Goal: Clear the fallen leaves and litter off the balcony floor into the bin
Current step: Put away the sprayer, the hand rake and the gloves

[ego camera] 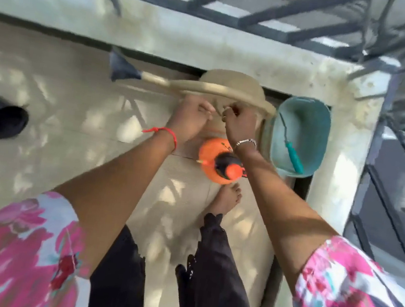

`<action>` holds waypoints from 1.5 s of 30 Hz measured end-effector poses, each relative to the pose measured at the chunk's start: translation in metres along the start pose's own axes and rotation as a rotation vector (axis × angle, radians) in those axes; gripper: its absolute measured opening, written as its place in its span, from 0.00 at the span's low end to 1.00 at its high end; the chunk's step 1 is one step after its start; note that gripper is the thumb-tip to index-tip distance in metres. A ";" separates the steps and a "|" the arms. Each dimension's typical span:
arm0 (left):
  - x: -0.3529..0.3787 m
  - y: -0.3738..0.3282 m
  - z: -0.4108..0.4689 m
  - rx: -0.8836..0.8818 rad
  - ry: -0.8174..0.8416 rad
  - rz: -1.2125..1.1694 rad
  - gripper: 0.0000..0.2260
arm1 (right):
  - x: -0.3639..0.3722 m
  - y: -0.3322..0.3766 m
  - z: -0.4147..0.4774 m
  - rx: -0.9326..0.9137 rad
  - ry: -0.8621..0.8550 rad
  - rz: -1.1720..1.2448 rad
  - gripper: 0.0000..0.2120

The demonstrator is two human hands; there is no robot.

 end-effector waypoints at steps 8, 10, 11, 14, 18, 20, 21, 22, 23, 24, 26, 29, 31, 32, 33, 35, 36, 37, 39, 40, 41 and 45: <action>-0.167 0.110 -0.065 -0.103 -0.359 -0.118 0.11 | 0.158 0.084 -0.073 -0.122 0.336 -0.131 0.10; -0.202 0.145 -0.082 -0.148 -0.445 -0.159 0.10 | 0.200 0.096 -0.093 -0.136 0.428 -0.181 0.09; -0.217 0.162 -0.089 -0.172 -0.476 -0.186 0.09 | 0.220 0.100 -0.102 -0.157 0.464 -0.198 0.09; -0.254 0.213 -0.109 -0.233 -0.564 -0.251 0.09 | 0.277 0.113 -0.128 -0.205 0.557 -0.262 0.09; -0.289 0.275 -0.138 -0.320 -0.652 -0.335 0.10 | 0.349 0.121 -0.163 -0.255 0.682 -0.335 0.09; -0.299 0.302 -0.152 -0.366 -0.670 -0.368 0.09 | 0.378 0.120 -0.179 -0.265 0.741 -0.375 0.09; -0.301 0.315 -0.158 -0.386 -0.675 -0.387 0.10 | 0.391 0.118 -0.187 -0.266 0.766 -0.400 0.09; -0.305 0.330 -0.165 -0.409 -0.686 -0.406 0.10 | 0.406 0.117 -0.195 -0.273 0.801 -0.429 0.09; -0.307 0.342 -0.172 -0.435 -0.689 -0.414 0.10 | 0.418 0.115 -0.202 -0.280 0.831 -0.460 0.09; -0.309 0.354 -0.178 -0.456 -0.694 -0.422 0.10 | 0.429 0.113 -0.208 -0.293 0.858 -0.491 0.09; -0.314 0.378 -0.192 -0.499 -0.714 -0.458 0.10 | 0.454 0.110 -0.220 -0.304 0.902 -0.557 0.09; -0.323 0.408 -0.212 -0.547 -0.730 -0.507 0.10 | 0.486 0.105 -0.238 -0.312 0.952 -0.634 0.09; -0.334 0.429 -0.225 -0.580 -0.754 -0.538 0.10 | 0.508 0.106 -0.252 -0.313 0.982 -0.672 0.09; -0.339 0.440 -0.231 -0.598 -0.762 -0.552 0.11 | 0.519 0.108 -0.259 -0.316 0.996 -0.688 0.09; -0.344 0.449 -0.236 -0.615 -0.759 -0.565 0.11 | 0.528 0.111 -0.266 -0.316 1.006 -0.701 0.09; -0.352 0.466 -0.246 -0.633 -0.752 -0.575 0.10 | 0.545 0.117 -0.277 -0.297 1.012 -0.699 0.09; -0.355 0.473 -0.250 -0.633 -0.750 -0.569 0.10 | 0.552 0.121 -0.282 -0.280 1.008 -0.690 0.09; -0.361 0.480 -0.251 -0.629 -0.749 -0.564 0.10 | 0.560 0.128 -0.286 -0.271 1.001 -0.679 0.09; -0.373 0.489 -0.253 -0.635 -0.749 -0.551 0.09 | 0.571 0.141 -0.290 -0.258 0.985 -0.640 0.09; -0.383 0.492 -0.251 -0.638 -0.754 -0.554 0.09 | 0.578 0.150 -0.291 -0.256 0.975 -0.619 0.09; -0.392 0.493 -0.249 -0.636 -0.763 -0.561 0.09 | 0.584 0.158 -0.292 -0.260 0.968 -0.600 0.09; -0.429 0.487 -0.227 -0.599 -0.766 -0.575 0.10 | 0.608 0.188 -0.283 -0.273 0.918 -0.513 0.11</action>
Point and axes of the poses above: each hand's wrist, its own z-axis towards the middle knuckle, its own x-axis out of the palm, y = z × x, the point moved 4 cm from there along z, towards the middle knuckle, and after that the axes turned 8 degrees about z, right-handed, at the moved point
